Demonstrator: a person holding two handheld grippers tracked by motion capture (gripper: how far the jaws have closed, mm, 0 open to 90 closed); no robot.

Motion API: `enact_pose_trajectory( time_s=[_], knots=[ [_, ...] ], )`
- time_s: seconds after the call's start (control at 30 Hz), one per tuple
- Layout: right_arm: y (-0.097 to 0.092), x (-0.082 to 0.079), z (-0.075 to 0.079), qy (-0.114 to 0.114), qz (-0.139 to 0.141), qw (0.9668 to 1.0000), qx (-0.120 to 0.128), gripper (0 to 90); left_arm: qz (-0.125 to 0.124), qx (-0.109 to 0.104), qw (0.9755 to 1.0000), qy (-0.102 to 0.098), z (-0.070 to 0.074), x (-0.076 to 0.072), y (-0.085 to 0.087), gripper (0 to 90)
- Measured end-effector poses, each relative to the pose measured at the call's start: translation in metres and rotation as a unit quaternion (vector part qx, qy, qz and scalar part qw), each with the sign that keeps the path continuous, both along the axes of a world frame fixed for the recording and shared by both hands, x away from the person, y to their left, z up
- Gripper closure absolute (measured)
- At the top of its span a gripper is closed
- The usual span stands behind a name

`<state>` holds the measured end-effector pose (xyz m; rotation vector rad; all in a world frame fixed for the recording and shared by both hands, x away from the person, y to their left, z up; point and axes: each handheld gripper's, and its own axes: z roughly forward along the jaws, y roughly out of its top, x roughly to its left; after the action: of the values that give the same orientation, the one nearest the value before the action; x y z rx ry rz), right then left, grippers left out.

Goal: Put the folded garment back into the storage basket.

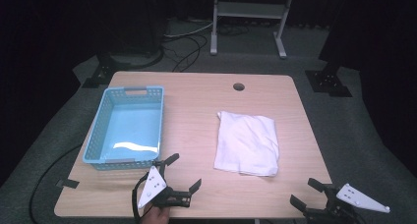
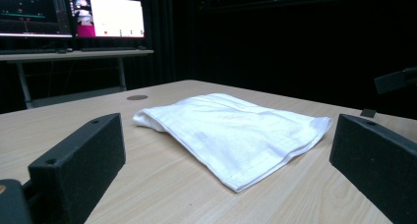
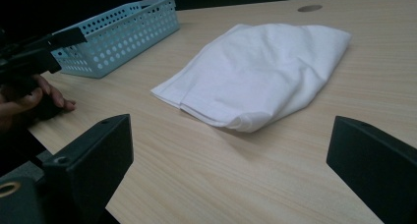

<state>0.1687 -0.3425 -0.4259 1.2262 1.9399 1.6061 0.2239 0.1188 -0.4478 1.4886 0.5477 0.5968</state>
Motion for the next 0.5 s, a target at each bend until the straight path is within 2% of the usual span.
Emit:
enact_pose_trajectory(
  time_s=[0.07, 0.2, 0.5],
  knots=[
    [-0.002, 0.006, 0.002, 0.008, 0.008, 0.9999, 0.01, 3.7, 0.0, 0.0, 1.0, 0.0, 0.0, 0.0, 0.0, 0.0],
    [0.0, 0.012, 0.004, 0.015, 0.014, 0.9998, 0.006, 3.7, 0.0, -0.001, 1.0, 0.0, 0.0, 0.0, 0.0, 0.0],
    [0.007, 0.033, 0.014, 0.027, 0.035, 0.9987, -0.023, 3.6, -0.001, -0.001, 1.0, 0.0, 0.0, 0.0, 0.0, 0.0]
  ],
)
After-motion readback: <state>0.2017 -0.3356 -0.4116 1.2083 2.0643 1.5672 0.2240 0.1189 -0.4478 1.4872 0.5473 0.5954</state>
